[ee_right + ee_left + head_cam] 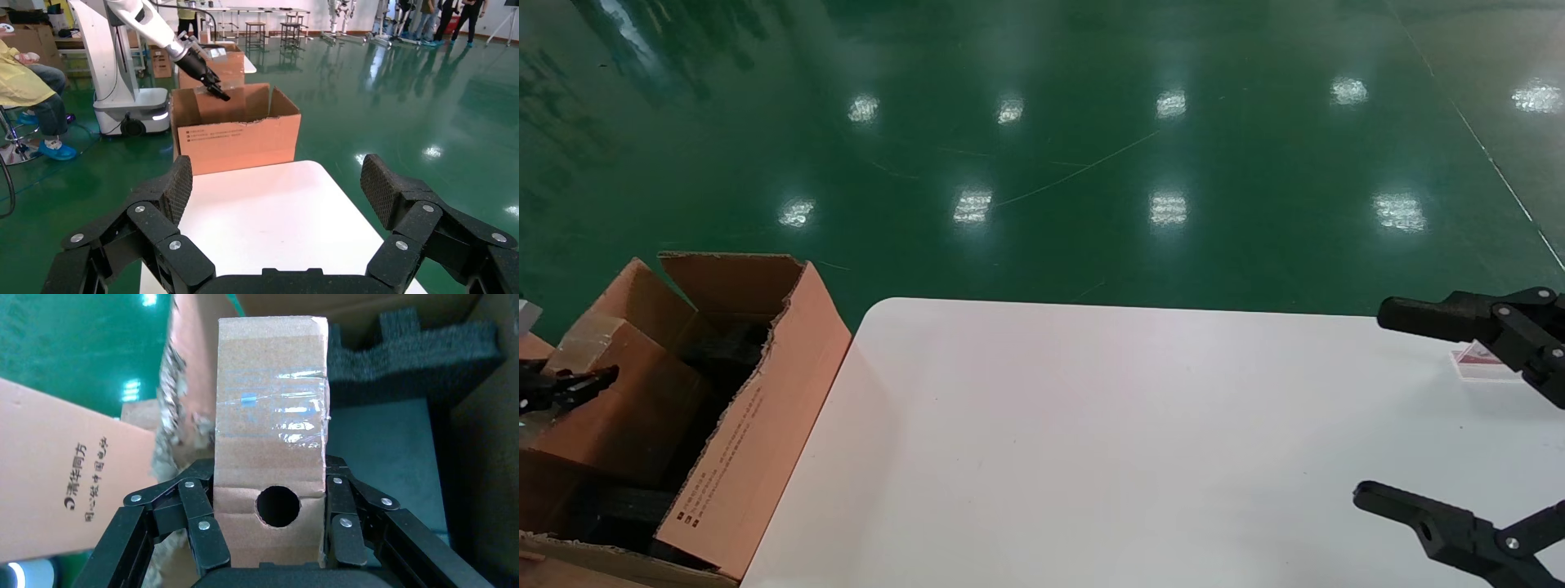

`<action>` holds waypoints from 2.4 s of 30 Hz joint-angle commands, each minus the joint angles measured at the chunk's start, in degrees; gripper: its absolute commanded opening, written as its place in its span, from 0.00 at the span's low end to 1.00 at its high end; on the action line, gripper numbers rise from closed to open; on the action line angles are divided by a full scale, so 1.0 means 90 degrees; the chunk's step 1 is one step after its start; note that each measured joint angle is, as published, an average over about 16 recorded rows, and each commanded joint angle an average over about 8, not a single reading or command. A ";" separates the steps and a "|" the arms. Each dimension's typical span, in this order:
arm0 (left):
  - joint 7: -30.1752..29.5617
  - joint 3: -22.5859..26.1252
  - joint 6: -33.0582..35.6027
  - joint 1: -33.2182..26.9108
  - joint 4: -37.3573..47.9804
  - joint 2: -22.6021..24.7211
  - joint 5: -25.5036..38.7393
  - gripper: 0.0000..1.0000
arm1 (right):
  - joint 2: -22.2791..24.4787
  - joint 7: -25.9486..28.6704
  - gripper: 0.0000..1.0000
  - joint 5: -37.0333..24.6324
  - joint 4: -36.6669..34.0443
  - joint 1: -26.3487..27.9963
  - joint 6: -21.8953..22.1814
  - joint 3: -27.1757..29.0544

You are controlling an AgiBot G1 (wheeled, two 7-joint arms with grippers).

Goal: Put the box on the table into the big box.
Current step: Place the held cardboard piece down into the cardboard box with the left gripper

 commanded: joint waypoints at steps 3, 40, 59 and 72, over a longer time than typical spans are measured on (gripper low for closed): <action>0.0393 -0.0050 -0.0158 -0.0066 0.0427 0.0113 -0.0178 0.00 | 0.0000 0.0000 1.00 0.0000 0.0000 0.0000 0.0000 0.0000; 0.0061 -0.0872 -0.0759 0.1534 -0.0267 0.0463 -0.0467 0.00 | 0.0000 -0.0001 1.00 0.0001 0.0000 0.0000 0.0000 -0.0001; -0.0777 -0.0955 -0.0716 0.2211 -0.1247 0.0399 -0.0216 1.00 | 0.0001 -0.0001 1.00 0.0001 0.0000 0.0001 0.0001 -0.0002; -0.1181 -0.0874 -0.0677 0.2335 -0.1673 0.0193 -0.0074 1.00 | 0.0001 -0.0001 1.00 0.0002 0.0000 0.0001 0.0001 -0.0002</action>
